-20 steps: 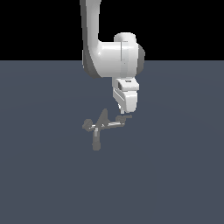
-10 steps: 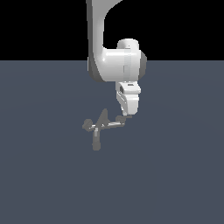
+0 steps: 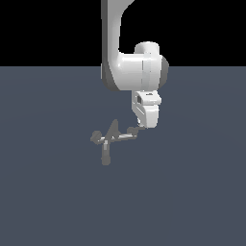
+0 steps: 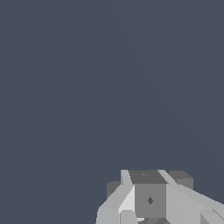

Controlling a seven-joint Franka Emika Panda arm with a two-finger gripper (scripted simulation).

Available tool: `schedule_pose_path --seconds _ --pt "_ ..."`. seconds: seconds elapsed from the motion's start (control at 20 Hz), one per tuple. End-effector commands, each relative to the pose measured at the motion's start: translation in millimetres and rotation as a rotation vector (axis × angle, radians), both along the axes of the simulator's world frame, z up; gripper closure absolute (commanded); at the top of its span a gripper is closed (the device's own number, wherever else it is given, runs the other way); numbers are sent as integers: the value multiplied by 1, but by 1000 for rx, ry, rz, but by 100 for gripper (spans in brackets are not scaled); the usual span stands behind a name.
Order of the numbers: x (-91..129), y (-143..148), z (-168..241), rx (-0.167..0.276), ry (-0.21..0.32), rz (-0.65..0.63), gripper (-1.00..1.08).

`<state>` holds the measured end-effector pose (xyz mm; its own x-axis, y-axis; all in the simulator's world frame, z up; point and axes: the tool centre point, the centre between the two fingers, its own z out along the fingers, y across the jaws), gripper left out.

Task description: Turn on the faucet by rotating a designated handle.

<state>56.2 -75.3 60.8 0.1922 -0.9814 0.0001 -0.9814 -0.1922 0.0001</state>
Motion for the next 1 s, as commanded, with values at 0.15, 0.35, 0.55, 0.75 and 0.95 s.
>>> schedule_pose_path --seconds 0.15,0.35,0.55,0.75,0.95 --pt "-6 -3 0 2 -3 4 108" --pt "-19 -6 0 1 -2 2 108" --pt "-32 -9 0 1 -1 1 108" --pt "-42 -11 0 0 0 0 108" --pt "-41 -6 -1 -1 -11 -1 108"
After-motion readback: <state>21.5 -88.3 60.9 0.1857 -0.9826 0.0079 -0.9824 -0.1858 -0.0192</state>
